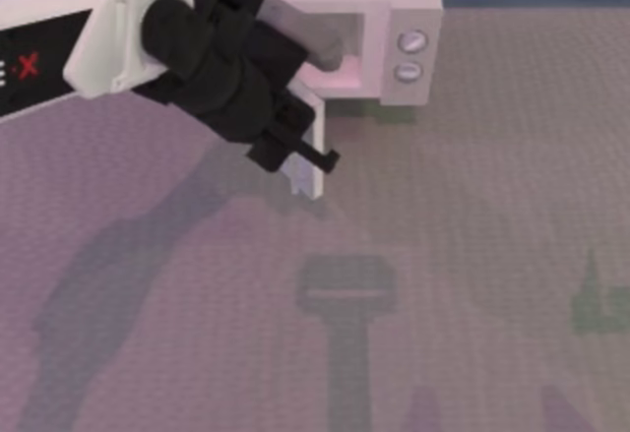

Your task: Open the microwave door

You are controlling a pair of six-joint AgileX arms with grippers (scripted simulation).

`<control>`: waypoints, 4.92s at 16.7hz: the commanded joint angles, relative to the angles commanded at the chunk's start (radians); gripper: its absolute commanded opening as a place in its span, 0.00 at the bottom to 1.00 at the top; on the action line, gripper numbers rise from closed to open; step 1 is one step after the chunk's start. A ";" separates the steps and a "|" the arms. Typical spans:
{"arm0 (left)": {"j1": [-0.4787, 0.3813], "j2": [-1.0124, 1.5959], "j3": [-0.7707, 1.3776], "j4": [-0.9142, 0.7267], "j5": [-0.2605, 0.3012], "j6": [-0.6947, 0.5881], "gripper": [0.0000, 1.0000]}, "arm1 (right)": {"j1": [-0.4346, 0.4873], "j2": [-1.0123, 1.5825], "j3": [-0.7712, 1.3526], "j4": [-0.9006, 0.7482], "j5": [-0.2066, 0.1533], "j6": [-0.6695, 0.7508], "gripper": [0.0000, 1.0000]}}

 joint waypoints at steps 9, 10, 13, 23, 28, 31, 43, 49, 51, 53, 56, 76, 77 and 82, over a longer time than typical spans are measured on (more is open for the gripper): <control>0.046 -0.031 -0.032 -0.011 0.049 0.110 0.00 | 0.000 0.000 0.000 0.000 0.000 0.000 1.00; 0.046 -0.031 -0.032 -0.011 0.049 0.110 0.00 | 0.000 0.000 0.000 0.000 0.000 0.000 1.00; 0.046 -0.031 -0.032 -0.011 0.049 0.110 0.00 | 0.000 0.000 0.000 0.000 0.000 0.000 1.00; 0.046 -0.031 -0.032 -0.011 0.049 0.110 0.00 | 0.000 0.000 0.000 0.000 0.000 0.000 1.00; 0.046 -0.031 -0.032 -0.011 0.049 0.110 0.00 | 0.000 0.000 0.000 0.000 0.000 0.000 1.00; 0.046 -0.031 -0.032 -0.011 0.049 0.110 0.00 | 0.000 0.000 0.000 0.000 0.000 0.000 1.00; 0.093 -0.055 -0.058 -0.035 0.112 0.230 0.00 | 0.000 0.000 0.000 0.000 0.000 0.000 1.00; 0.093 -0.055 -0.058 -0.035 0.112 0.230 0.00 | 0.000 0.000 0.000 0.000 0.000 0.000 1.00; 0.093 -0.055 -0.058 -0.035 0.112 0.230 0.00 | 0.000 0.000 0.000 0.000 0.000 0.000 1.00; 0.093 -0.055 -0.058 -0.035 0.112 0.230 0.00 | 0.000 0.000 0.000 0.000 0.000 0.000 1.00; 0.093 -0.055 -0.058 -0.035 0.112 0.230 0.00 | 0.000 0.000 0.000 0.000 0.000 0.000 1.00; 0.148 -0.070 -0.070 -0.075 0.177 0.367 0.00 | 0.000 0.000 0.000 0.000 0.000 0.000 1.00; 0.148 -0.070 -0.070 -0.075 0.177 0.367 0.00 | 0.000 0.000 0.000 0.000 0.000 0.000 1.00; 0.148 -0.070 -0.070 -0.075 0.177 0.367 0.00 | 0.000 0.000 0.000 0.000 0.000 0.000 1.00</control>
